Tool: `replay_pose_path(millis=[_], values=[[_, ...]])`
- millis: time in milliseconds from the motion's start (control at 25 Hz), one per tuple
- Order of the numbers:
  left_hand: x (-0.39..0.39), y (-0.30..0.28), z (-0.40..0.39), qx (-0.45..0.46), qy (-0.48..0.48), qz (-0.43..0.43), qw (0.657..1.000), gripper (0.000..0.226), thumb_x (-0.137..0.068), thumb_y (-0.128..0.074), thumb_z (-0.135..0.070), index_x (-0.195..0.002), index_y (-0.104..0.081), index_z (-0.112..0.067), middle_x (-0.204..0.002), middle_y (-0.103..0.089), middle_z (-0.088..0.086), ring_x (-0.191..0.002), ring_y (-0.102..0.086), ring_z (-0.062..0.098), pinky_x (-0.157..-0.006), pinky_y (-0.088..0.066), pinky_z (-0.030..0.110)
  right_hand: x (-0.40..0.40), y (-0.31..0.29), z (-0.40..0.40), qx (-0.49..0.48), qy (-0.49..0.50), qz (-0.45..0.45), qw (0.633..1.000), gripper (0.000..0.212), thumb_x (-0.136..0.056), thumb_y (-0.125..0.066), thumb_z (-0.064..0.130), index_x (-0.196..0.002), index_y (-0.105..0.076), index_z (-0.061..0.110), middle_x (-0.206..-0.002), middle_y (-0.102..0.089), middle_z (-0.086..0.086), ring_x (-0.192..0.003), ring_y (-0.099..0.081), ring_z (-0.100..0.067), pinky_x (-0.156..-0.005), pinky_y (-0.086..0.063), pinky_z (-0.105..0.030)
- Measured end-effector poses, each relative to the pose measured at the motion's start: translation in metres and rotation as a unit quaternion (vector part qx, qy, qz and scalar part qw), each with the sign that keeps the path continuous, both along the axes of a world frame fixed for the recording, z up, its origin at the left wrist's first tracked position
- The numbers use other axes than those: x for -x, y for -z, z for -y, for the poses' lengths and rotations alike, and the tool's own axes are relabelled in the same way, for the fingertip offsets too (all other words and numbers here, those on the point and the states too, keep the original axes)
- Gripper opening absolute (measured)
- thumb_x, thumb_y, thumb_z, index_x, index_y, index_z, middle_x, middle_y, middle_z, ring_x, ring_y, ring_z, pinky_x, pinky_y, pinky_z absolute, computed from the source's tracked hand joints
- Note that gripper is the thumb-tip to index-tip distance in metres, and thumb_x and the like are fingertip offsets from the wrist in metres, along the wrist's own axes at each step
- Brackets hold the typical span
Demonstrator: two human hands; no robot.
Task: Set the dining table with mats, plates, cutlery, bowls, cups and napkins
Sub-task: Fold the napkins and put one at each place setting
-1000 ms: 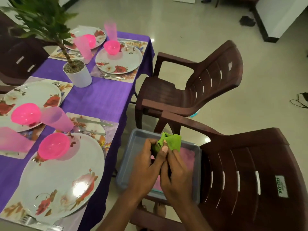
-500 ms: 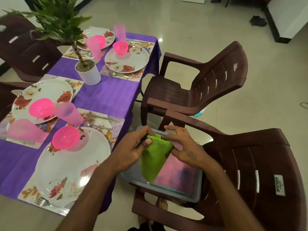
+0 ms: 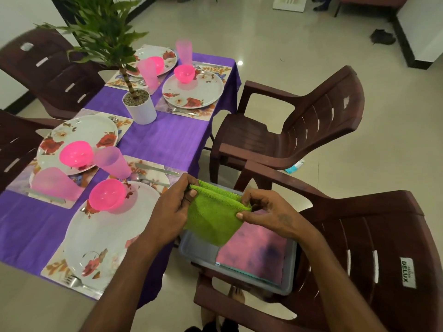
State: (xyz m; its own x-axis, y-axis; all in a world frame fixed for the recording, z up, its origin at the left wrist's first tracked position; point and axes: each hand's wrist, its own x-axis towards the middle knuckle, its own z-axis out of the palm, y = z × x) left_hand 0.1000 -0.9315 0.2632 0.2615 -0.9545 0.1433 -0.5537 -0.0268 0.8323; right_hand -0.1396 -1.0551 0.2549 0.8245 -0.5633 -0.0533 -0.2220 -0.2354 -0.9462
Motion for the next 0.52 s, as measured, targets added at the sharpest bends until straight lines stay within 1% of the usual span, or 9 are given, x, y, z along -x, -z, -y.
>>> replay_pose_path(millis=[40, 80, 120, 160, 240, 320, 400, 440, 520], values=[[-0.001, 0.0, -0.002, 0.008, -0.006, -0.008, 1.0, 0.01, -0.102, -0.044, -0.023, -0.101, -0.054, -0.026, -0.079, -0.056, -0.011, -0.071, -0.052, 0.012, -0.066, -0.043, 0.038, -0.001, 0.0, 0.0, 0.017, -0.015, -0.023, 0.999, 0.012, -0.092, -0.074, 0.017, -0.104, -0.07, 0.015, -0.093, -0.068, 0.007, -0.087, -0.063, -0.008, -0.081, -0.054, -0.029], [-0.004, -0.001, -0.003, 0.013, -0.012, -0.017, 1.0, 0.011, -0.101, -0.044, -0.022, -0.101, -0.054, -0.025, -0.079, -0.057, -0.008, -0.072, -0.052, 0.015, -0.066, -0.044, 0.041, -0.002, 0.001, 0.0, 0.027, -0.03, -0.042, 0.998, 0.02, -0.093, -0.073, 0.02, -0.114, -0.072, 0.019, -0.099, -0.071, 0.008, -0.092, -0.066, -0.011, -0.085, -0.055, -0.032], [-0.006, -0.001, -0.004, 0.014, -0.014, -0.025, 0.999, 0.012, -0.101, -0.044, -0.02, -0.102, -0.055, -0.024, -0.08, -0.058, -0.005, -0.072, -0.053, 0.018, -0.067, -0.045, 0.043, -0.003, 0.001, -0.001, 0.033, -0.048, -0.056, 0.997, 0.024, -0.094, -0.072, 0.023, -0.119, -0.071, 0.022, -0.102, -0.072, 0.009, -0.095, -0.068, -0.015, -0.088, -0.056, -0.034], [-0.009, -0.001, -0.005, 0.01, -0.015, -0.029, 0.999, 0.012, -0.101, -0.044, -0.02, -0.102, -0.055, -0.024, -0.081, -0.058, -0.002, -0.073, -0.054, 0.022, -0.067, -0.046, 0.046, -0.003, 0.002, -0.001, 0.04, -0.066, -0.063, 0.995, 0.024, -0.094, -0.072, 0.026, -0.118, -0.072, 0.024, -0.102, -0.072, 0.008, -0.096, -0.068, -0.017, -0.089, -0.056, -0.036], [-0.012, 0.0, -0.007, -0.002, -0.014, -0.027, 1.0, 0.011, -0.101, -0.043, -0.022, -0.103, -0.054, -0.026, -0.082, -0.059, -0.002, -0.074, -0.054, 0.022, -0.068, -0.047, 0.048, -0.005, 0.002, -0.002, 0.04, -0.075, -0.052, 0.995, 0.017, -0.093, -0.074, 0.031, -0.106, -0.072, 0.021, -0.098, -0.071, 0.008, -0.094, -0.066, -0.015, -0.088, -0.055, -0.038], [-0.011, 0.003, -0.009, -0.005, -0.03, -0.023, 0.999, 0.01, -0.101, -0.042, -0.026, -0.102, -0.052, -0.028, -0.08, -0.058, -0.005, -0.073, -0.055, 0.019, -0.069, -0.047, 0.047, -0.008, 0.0, -0.006, -0.032, -0.03, 0.02, 0.999, 0.018, -0.09, -0.077, 0.023, -0.091, -0.067, 0.008, -0.09, -0.068, 0.004, -0.087, -0.064, -0.012, -0.084, -0.054, -0.034], [-0.007, 0.009, -0.01, -0.007, -0.059, -0.019, 0.998, 0.008, -0.102, -0.04, -0.03, -0.101, -0.048, -0.03, -0.076, -0.054, -0.007, -0.071, -0.052, 0.016, -0.068, -0.045, 0.046, -0.014, 0.002, -0.011, -0.152, 0.032, 0.118, 0.981, 0.022, -0.09, -0.076, 0.014, -0.089, -0.062, -0.004, -0.088, -0.064, -0.009, -0.087, -0.06, -0.02, -0.084, -0.051, -0.036], [-0.006, 0.011, -0.01, -0.007, -0.073, -0.019, 0.997, 0.008, -0.102, -0.039, -0.032, -0.101, -0.047, -0.032, -0.075, -0.053, -0.008, -0.07, -0.051, 0.014, -0.068, -0.045, 0.046, -0.018, 0.004, -0.014, -0.193, 0.057, 0.154, 0.967, 0.022, -0.089, -0.075, 0.011, -0.091, -0.06, -0.005, -0.089, -0.064, -0.011, -0.088, -0.059, -0.022, -0.084, -0.05, -0.037], [-0.004, 0.014, -0.008, -0.002, -0.093, -0.03, 0.995, 0.007, -0.102, -0.039, -0.033, -0.1, -0.046, -0.033, -0.076, -0.051, -0.013, -0.072, -0.049, 0.01, -0.068, -0.042, 0.041, -0.028, 0.009, -0.02, -0.252, 0.096, 0.205, 0.941, 0.017, -0.089, -0.073, 0.008, -0.096, -0.06, 0.0, -0.091, -0.069, -0.009, -0.087, -0.062, -0.02, -0.082, -0.053, -0.033]])
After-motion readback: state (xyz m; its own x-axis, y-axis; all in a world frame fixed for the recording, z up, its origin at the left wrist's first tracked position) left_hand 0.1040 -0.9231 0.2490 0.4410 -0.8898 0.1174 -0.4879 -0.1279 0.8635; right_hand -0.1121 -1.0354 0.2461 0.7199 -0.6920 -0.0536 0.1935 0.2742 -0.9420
